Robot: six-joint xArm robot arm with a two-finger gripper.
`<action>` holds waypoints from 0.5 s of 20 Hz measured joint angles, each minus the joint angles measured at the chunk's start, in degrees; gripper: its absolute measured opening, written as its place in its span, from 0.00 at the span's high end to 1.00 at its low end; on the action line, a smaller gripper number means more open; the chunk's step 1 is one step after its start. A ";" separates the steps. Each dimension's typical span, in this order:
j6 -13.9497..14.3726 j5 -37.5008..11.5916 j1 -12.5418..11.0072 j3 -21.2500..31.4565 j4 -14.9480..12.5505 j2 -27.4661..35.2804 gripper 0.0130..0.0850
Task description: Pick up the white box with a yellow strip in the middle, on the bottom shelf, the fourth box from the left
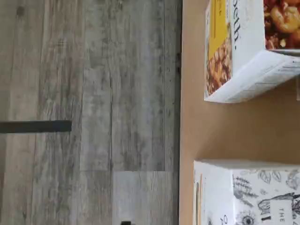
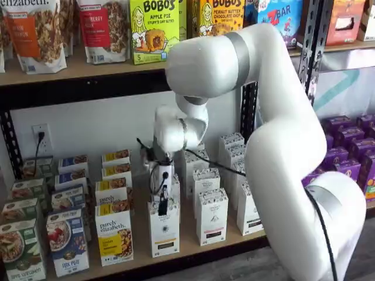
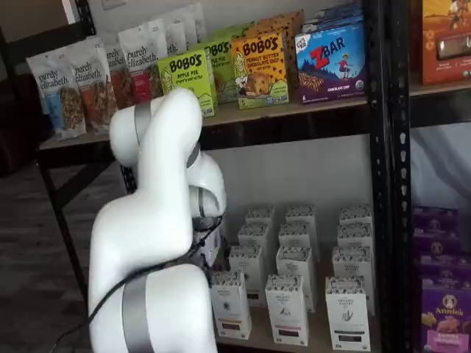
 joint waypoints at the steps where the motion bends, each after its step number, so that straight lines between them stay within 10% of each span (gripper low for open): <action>1: 0.42 2.03 -0.04 -1.79 -0.39 0.80 0.00; 10: 2.98 8.70 -0.45 -13.85 -3.24 7.68 0.00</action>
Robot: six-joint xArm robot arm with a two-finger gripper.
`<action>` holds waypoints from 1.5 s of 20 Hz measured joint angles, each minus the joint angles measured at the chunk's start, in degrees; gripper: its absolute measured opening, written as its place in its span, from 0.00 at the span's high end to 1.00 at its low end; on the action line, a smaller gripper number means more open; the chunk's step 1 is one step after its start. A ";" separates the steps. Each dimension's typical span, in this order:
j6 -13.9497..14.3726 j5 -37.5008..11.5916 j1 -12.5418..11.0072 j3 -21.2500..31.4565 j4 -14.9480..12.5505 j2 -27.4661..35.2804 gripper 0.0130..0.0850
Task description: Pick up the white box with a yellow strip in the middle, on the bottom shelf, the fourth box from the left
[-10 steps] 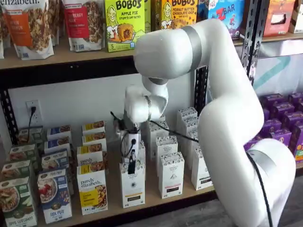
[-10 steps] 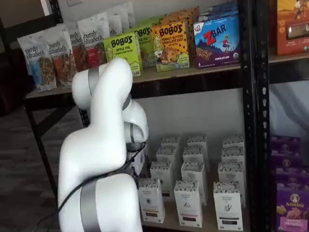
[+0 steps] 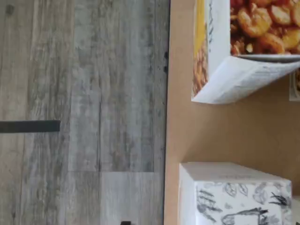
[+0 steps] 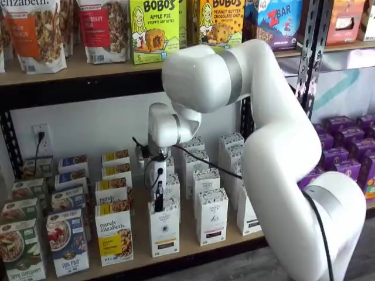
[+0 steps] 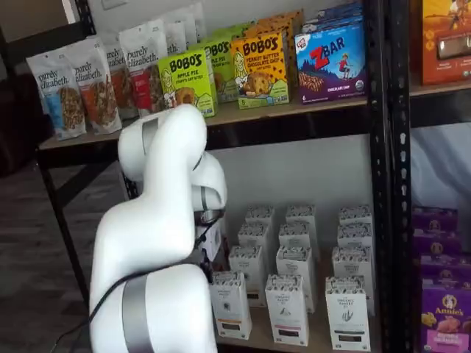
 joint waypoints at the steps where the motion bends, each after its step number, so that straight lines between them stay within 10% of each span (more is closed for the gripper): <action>1: 0.32 0.34 -0.10 -0.79 -0.50 0.55 0.00; 30: 0.71 2.09 -1.47 -14.66 -2.62 13.61 0.00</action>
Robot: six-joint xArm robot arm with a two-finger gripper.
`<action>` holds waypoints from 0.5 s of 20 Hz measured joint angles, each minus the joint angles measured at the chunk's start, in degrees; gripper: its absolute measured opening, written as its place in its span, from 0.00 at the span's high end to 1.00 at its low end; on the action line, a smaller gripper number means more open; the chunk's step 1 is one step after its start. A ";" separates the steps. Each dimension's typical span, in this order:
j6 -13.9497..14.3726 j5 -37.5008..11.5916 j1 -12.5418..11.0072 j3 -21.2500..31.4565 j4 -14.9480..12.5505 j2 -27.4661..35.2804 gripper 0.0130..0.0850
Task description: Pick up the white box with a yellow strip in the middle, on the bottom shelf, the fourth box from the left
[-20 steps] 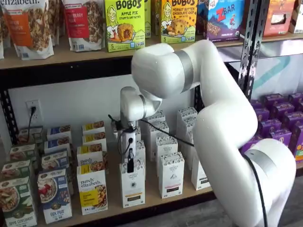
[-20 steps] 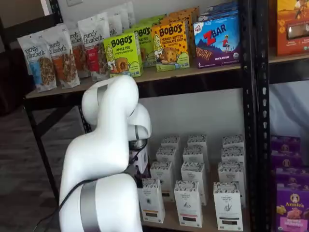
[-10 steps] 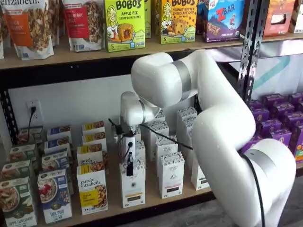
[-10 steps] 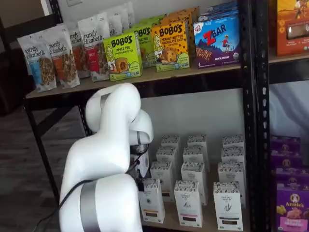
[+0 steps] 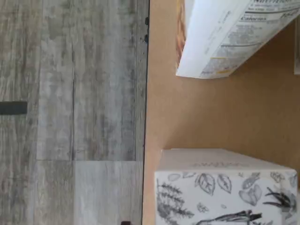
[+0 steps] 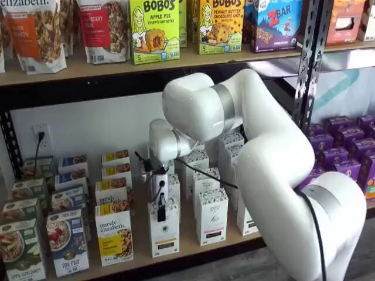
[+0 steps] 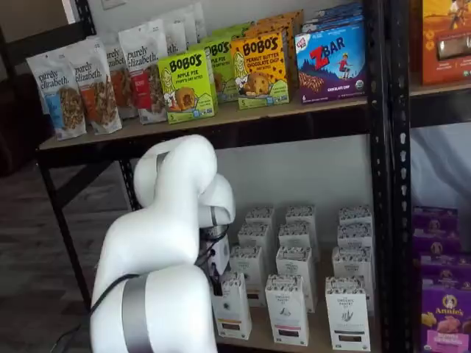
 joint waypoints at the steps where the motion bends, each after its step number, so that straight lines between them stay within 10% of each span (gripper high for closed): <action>1: 0.03 -0.19 -0.05 -0.28 -0.11 0.39 0.00; 10: -0.87 0.59 -0.69 -2.14 0.23 2.31 0.00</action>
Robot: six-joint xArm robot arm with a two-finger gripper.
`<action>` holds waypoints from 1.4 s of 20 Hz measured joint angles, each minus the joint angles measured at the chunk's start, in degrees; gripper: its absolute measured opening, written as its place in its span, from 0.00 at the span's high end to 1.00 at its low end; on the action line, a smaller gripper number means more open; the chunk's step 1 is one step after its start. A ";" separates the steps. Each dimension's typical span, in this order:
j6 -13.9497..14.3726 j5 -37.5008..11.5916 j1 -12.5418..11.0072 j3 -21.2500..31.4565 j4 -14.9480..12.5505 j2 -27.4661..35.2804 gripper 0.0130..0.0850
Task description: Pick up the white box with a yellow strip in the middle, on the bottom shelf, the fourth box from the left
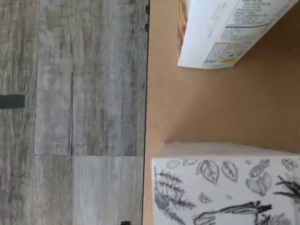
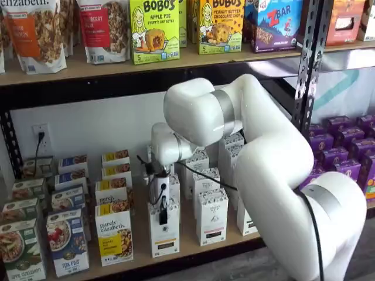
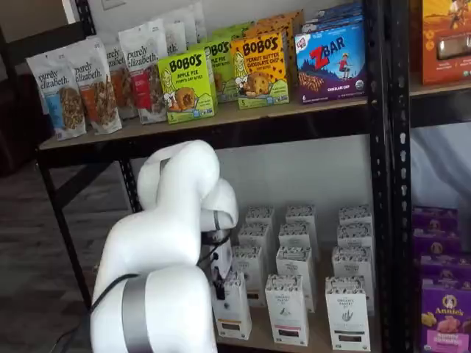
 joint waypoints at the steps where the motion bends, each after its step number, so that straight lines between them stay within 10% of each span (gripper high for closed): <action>1: -0.21 -0.19 -0.09 0.09 0.14 0.03 0.00; 17: -1.71 -0.88 -0.86 2.05 0.95 -0.80 0.50; 28: 0.06 -2.45 -0.61 7.04 -1.11 -3.98 0.50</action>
